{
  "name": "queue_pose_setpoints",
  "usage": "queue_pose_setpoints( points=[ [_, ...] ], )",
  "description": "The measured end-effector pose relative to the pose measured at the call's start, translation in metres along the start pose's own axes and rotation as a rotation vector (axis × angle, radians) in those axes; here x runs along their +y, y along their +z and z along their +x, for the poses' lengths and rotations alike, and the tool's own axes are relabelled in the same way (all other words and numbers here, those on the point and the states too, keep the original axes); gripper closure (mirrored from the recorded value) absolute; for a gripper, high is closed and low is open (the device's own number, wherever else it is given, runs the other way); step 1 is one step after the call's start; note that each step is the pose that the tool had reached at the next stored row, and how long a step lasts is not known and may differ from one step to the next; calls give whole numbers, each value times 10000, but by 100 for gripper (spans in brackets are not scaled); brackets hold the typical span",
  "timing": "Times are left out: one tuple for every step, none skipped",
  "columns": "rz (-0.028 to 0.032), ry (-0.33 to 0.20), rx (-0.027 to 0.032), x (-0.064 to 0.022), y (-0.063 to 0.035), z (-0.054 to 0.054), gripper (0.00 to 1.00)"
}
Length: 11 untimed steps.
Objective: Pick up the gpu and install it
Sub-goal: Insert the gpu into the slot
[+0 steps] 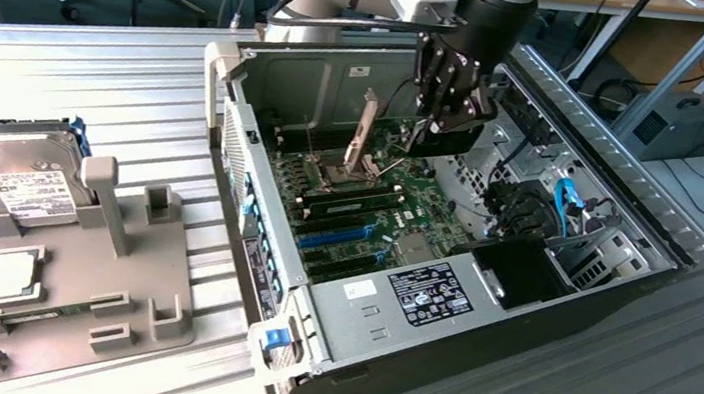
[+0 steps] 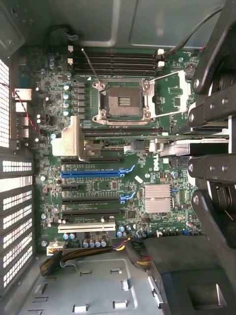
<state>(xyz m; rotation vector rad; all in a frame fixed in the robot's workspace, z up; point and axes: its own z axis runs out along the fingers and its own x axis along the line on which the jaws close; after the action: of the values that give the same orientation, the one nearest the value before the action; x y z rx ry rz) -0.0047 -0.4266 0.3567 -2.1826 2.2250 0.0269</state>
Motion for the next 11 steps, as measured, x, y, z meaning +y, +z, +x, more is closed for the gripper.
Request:
queue_pose_setpoints(
  points=[
    [0,0,-1,4,2,1,73],
    [0,0,0,8,3,1,73],
    [0,0,0,13,4,2,73],
    [0,0,0,18,6,2,73],
    [0,0,0,22,7,3,73],
    [0,0,0,27,9,4,73],
    [0,0,0,31,10,4,73],
    [0,0,0,35,12,5,73],
    [0,0,0,39,13,5,73],
    [0,0,-1,43,15,6,73],
    [0,0,0,48,17,7,73]
  ],
)
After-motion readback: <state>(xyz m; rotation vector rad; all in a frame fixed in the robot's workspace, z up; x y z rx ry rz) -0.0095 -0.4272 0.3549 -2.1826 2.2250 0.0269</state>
